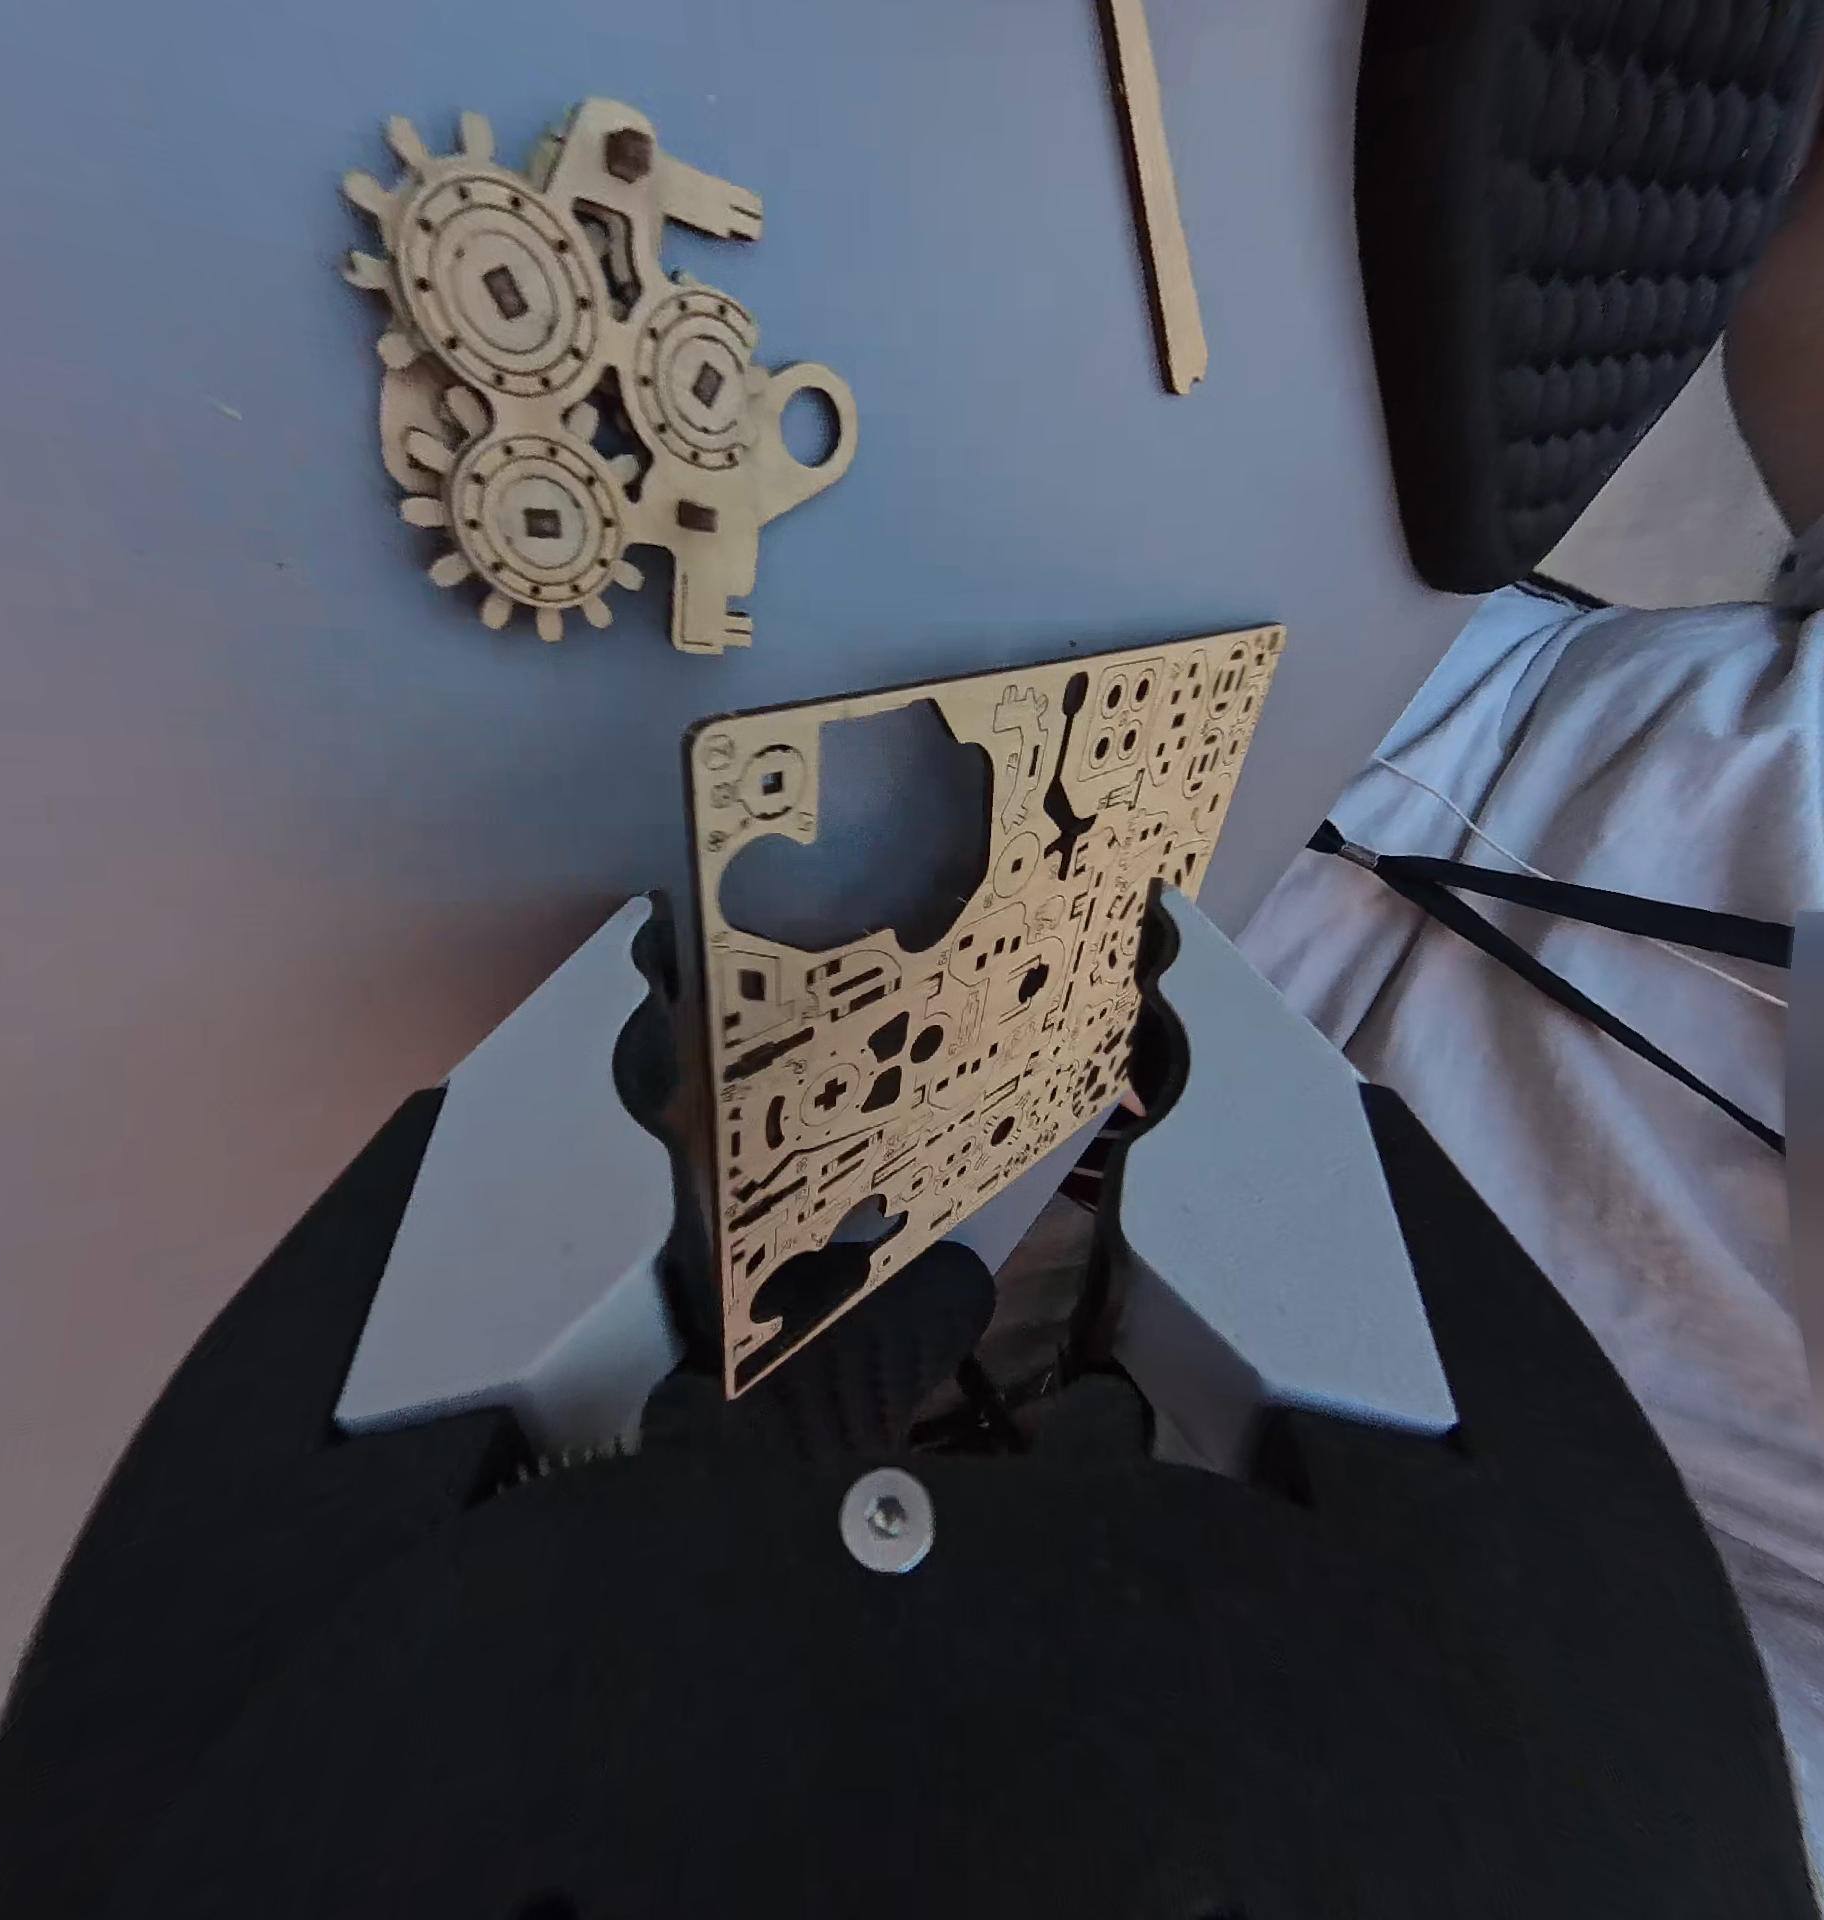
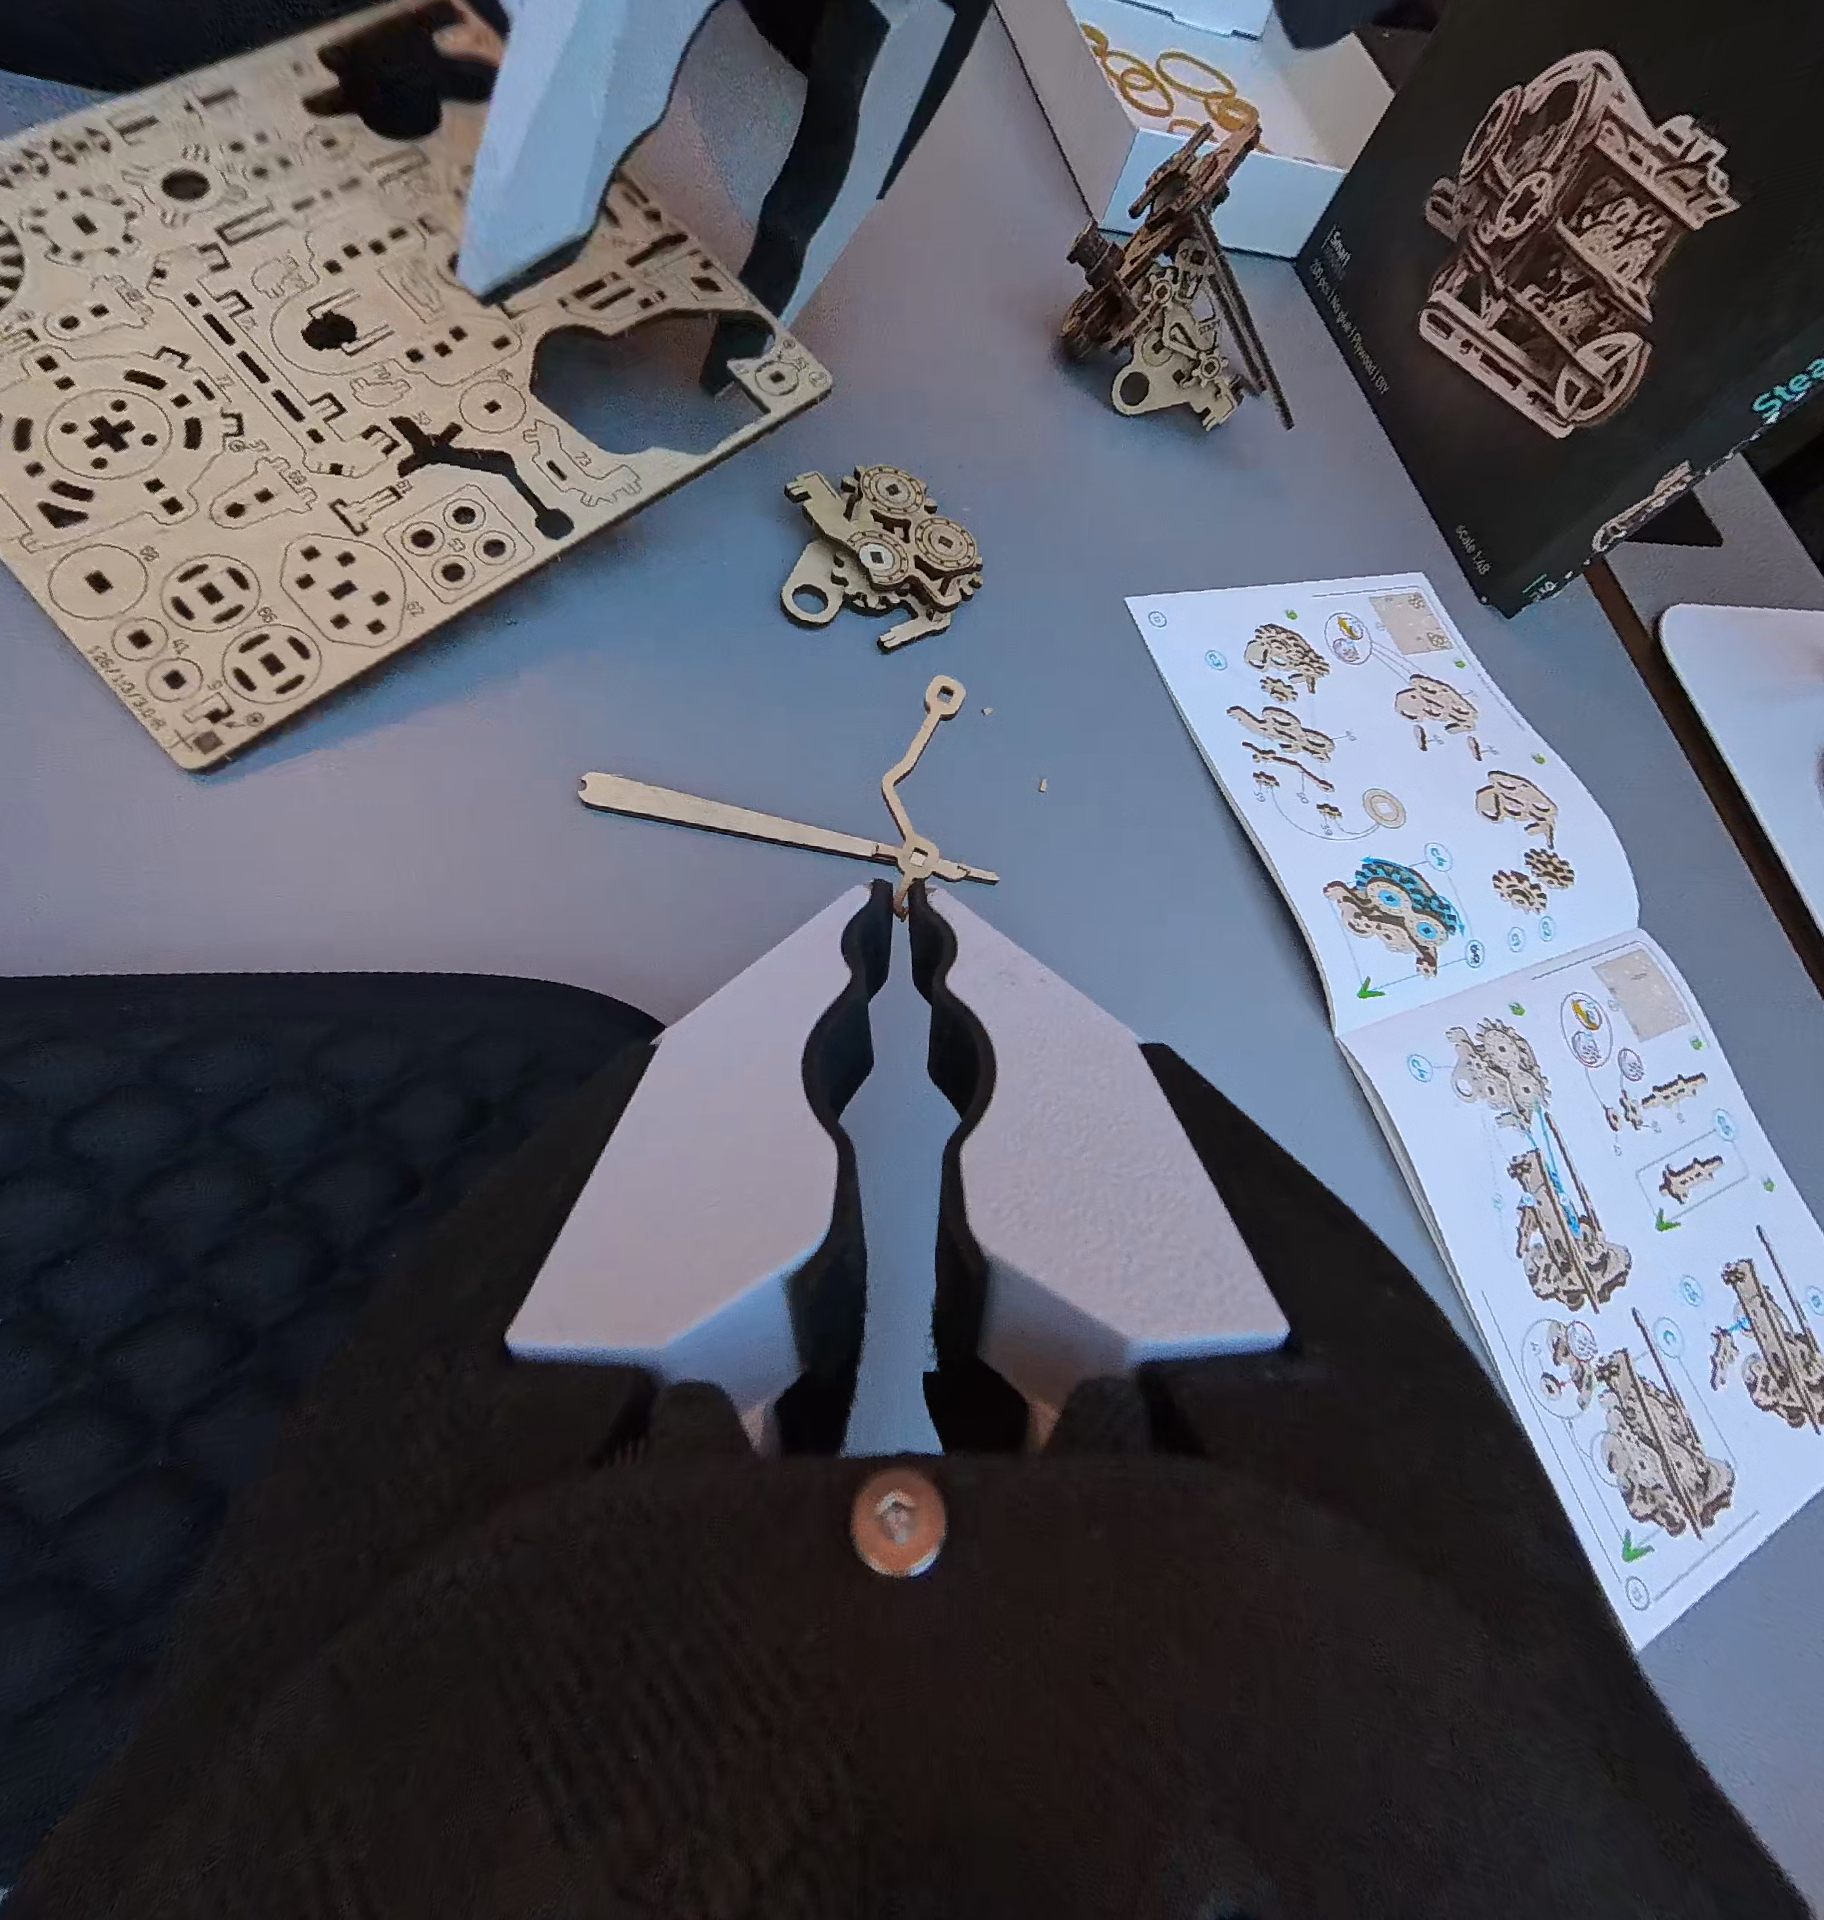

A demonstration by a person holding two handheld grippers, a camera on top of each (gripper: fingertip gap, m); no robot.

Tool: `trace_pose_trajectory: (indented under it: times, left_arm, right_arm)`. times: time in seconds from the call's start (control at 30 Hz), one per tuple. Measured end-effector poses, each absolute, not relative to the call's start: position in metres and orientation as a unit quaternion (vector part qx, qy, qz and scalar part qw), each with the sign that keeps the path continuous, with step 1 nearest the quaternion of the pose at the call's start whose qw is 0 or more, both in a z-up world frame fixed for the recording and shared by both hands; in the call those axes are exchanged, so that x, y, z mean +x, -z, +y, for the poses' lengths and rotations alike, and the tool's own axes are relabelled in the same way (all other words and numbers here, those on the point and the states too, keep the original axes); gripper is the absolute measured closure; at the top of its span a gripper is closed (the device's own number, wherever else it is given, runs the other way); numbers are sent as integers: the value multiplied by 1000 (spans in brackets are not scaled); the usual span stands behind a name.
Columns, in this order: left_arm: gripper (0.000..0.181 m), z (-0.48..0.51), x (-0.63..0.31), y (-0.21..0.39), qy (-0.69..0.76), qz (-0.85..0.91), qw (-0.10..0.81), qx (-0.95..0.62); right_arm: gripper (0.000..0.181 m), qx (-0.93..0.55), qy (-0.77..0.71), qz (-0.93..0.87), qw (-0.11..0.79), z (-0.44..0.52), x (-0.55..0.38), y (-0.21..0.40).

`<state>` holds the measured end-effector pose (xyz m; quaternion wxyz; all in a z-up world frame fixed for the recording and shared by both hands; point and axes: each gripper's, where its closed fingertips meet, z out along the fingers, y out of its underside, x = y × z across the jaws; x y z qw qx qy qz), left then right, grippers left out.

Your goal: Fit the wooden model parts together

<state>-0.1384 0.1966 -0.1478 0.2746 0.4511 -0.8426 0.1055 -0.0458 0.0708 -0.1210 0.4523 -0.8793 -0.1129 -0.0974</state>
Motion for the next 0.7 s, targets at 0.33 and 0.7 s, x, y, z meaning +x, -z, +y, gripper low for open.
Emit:
trace_pose_trajectory:
  times: [0.33,0.7]
  left_arm:
    - [91,243,-96,148,-134,-896,90,413]
    - [116,245,-145,146,-258,-830,259,421]
  right_arm:
    - [180,-878,121,-136,443,73,-49,123]
    - [179,-879,118,-135,441,78,-51,126]
